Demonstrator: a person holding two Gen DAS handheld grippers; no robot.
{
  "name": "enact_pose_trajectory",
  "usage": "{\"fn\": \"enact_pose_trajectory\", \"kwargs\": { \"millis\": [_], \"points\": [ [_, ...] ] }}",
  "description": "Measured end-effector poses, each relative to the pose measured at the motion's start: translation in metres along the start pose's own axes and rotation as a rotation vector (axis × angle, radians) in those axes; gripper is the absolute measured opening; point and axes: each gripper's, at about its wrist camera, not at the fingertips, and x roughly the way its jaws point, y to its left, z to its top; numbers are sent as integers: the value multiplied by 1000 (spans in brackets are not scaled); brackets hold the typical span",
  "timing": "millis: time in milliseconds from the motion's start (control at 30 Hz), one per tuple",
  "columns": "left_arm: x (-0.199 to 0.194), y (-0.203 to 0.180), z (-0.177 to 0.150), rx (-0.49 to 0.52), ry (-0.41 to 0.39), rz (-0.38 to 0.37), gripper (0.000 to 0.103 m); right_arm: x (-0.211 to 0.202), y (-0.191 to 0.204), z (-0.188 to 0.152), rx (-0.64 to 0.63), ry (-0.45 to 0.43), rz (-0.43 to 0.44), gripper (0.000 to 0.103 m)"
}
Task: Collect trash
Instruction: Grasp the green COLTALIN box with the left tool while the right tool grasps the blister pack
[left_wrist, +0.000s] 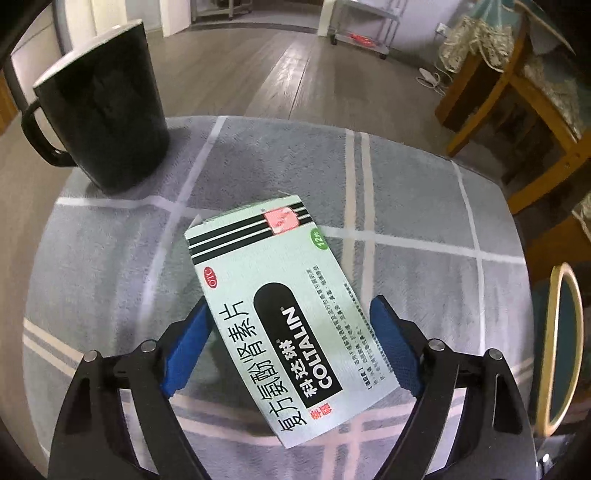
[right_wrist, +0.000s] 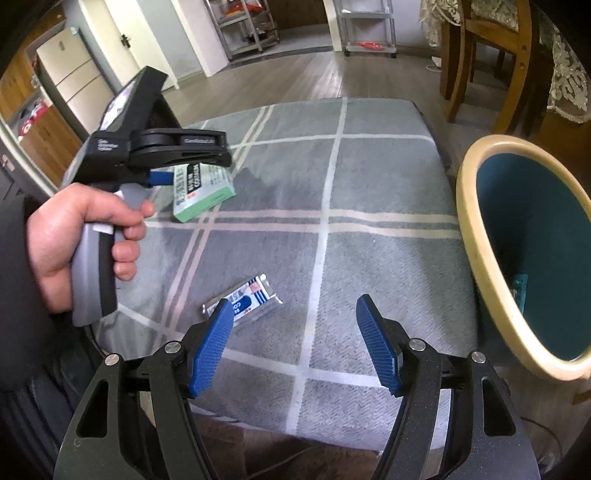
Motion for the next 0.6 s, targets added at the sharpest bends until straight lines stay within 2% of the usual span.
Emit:
{"fn": "enact_pose_trajectory", "kwargs": {
  "millis": [200, 333, 433, 600],
  "points": [
    [-12, 25, -10, 22, 12, -32, 78, 8, 6, -4, -13, 39, 29, 70],
    [-29, 41, -17, 8, 2, -78, 78, 14, 19, -6, -88, 58, 37, 70],
    [-41, 43, -23, 16, -15, -107, 78, 23, 29, -9, -164, 73, 8, 79],
    [-64, 47, -39, 25, -49, -166, 78, 36, 38, -10, -255, 85, -44, 81]
  ]
}}
